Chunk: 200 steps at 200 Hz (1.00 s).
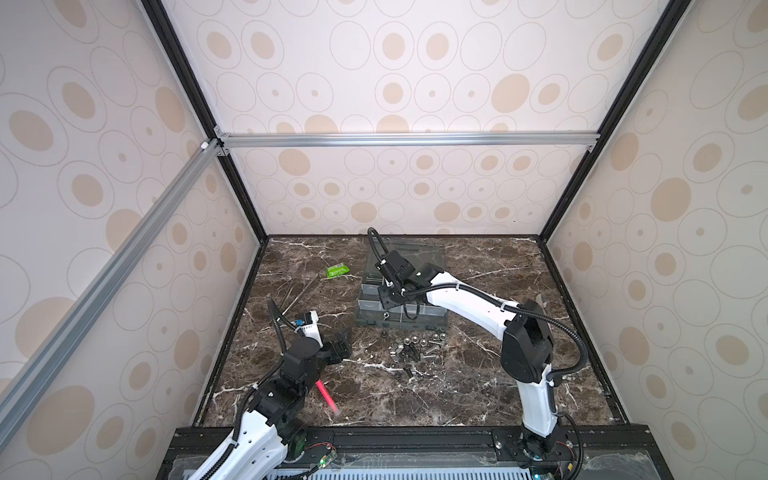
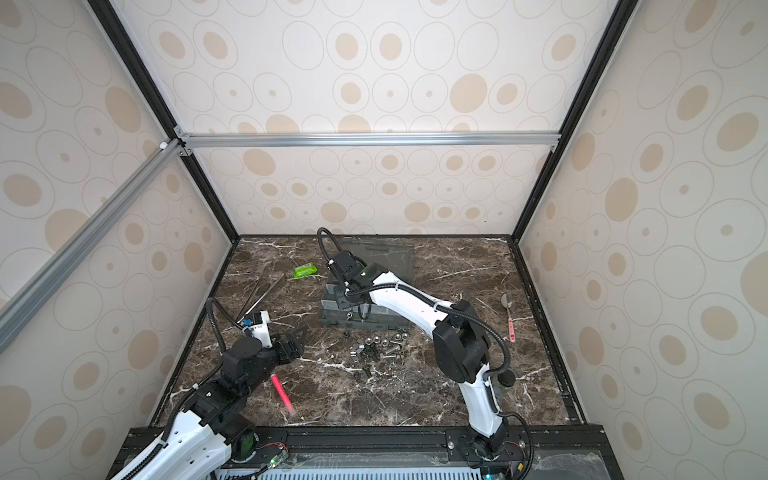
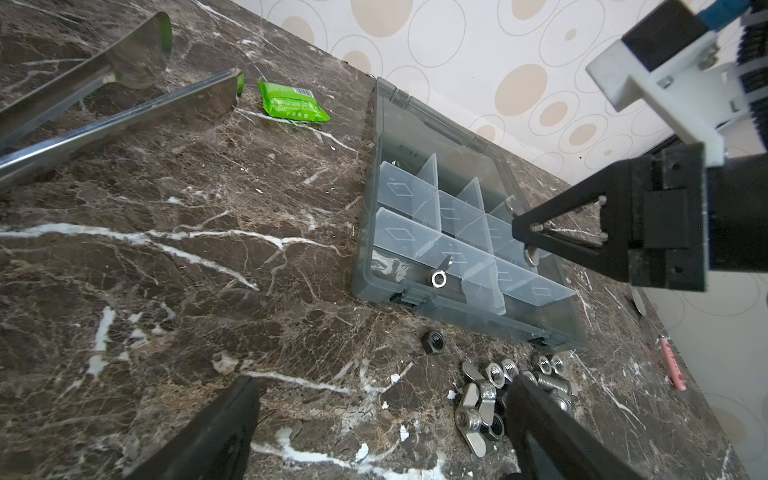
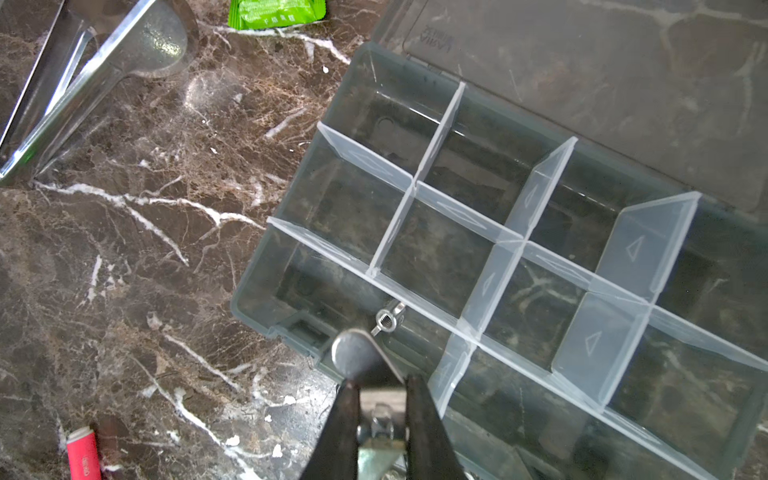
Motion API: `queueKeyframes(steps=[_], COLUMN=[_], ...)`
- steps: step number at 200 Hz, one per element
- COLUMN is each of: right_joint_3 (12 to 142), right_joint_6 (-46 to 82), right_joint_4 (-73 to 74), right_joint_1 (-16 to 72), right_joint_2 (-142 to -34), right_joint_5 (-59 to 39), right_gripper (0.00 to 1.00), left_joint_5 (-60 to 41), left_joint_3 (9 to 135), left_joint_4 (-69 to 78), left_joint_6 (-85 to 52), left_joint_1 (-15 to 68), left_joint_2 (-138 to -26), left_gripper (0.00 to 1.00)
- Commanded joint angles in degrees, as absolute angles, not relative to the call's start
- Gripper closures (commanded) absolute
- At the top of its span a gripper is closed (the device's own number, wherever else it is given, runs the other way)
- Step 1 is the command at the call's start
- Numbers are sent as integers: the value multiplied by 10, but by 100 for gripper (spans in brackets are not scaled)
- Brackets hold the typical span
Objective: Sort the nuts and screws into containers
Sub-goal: 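Carry the wing nut with the right gripper into the organizer compartment and release, then move the right gripper back toward the pile of nuts and bolts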
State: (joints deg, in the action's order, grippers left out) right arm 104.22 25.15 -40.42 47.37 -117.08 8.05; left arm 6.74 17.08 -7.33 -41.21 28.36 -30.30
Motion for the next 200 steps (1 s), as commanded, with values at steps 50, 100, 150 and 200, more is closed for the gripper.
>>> queueKeyframes(steps=[50,100,150,200], right_joint_3=[1010,1002,1002,1002], right_joint_6=[286,293,294,293], right_joint_4=[-406,-397,-397,-399], right_joint_1=[474,474,474,474], right_joint_2=[-1178,-1183,-1189,-1180], right_joint_5=[98,82,72,80], right_gripper=[85,83,72,57], left_joint_5=[53,46,38,28], left_joint_3=[171,164,162,164], left_joint_4=[-52,-47,-42,-31], left_joint_6=[-438,-448,-450,-446], left_joint_1=[281,281,280,281], left_joint_2=[-314,-307,-312,-323], left_gripper=[8,8,9,11])
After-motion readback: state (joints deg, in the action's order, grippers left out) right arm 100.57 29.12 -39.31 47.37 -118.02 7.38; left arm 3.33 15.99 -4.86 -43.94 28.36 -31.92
